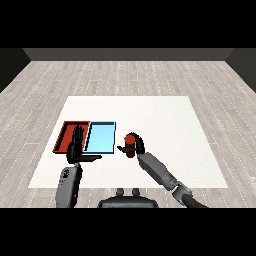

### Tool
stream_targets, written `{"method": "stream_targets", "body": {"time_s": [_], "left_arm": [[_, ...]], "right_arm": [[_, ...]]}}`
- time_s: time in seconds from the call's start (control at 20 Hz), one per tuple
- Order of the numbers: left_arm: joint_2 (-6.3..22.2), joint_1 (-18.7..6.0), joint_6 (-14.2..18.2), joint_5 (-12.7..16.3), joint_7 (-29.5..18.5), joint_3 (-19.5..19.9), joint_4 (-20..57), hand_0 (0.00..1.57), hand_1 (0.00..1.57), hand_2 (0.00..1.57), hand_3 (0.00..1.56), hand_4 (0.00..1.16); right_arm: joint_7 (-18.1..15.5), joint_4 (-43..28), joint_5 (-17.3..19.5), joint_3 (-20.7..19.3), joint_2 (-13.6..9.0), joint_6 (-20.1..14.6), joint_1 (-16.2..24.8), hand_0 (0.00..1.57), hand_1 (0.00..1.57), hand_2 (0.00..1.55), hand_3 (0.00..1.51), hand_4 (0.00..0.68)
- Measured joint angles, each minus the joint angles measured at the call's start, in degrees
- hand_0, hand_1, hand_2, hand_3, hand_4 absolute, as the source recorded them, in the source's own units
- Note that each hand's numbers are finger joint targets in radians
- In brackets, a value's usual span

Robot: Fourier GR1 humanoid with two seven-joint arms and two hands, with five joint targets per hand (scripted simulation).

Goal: Pick the red can and put it in the red box

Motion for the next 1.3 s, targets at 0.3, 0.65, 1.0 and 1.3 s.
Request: {"method": "stream_targets", "body": {"time_s": [0.3,0.65,1.0,1.3], "left_arm": [[0.2,-0.1,-0.1,-0.2,-0.8,0.2,0.2,0.0,0.0,0.0,0.0,0.0],[0.0,-1.2,0.1,-1.0,-1.5,-0.3,1.4,0.0,0.0,0.0,0.0,0.0],[-1.0,-0.9,0.3,-2.3,0.7,-3.1,-0.8,0.0,0.0,0.0,0.0,0.0],[-2.5,-0.7,-1.7,-1.5,4.8,-8.0,-3.6,0.0,0.0,0.0,0.0,0.0]], "right_arm": [[-0.6,-2.1,3.3,-2.0,-0.1,0.0,2.4,1.57,1.57,1.48,1.41,0.589],[4.1,-13.0,9.5,-3.8,-3.0,-1.6,4.5,1.57,1.57,1.47,1.4,0.601],[9.9,-27.5,15.4,-4.0,-7.5,-5.2,7.4,1.54,1.54,1.46,1.4,0.608],[13.4,-38.0,19.2,-5.2,-10.4,-7.0,8.6,1.56,1.56,1.46,1.41,0.602]]}}
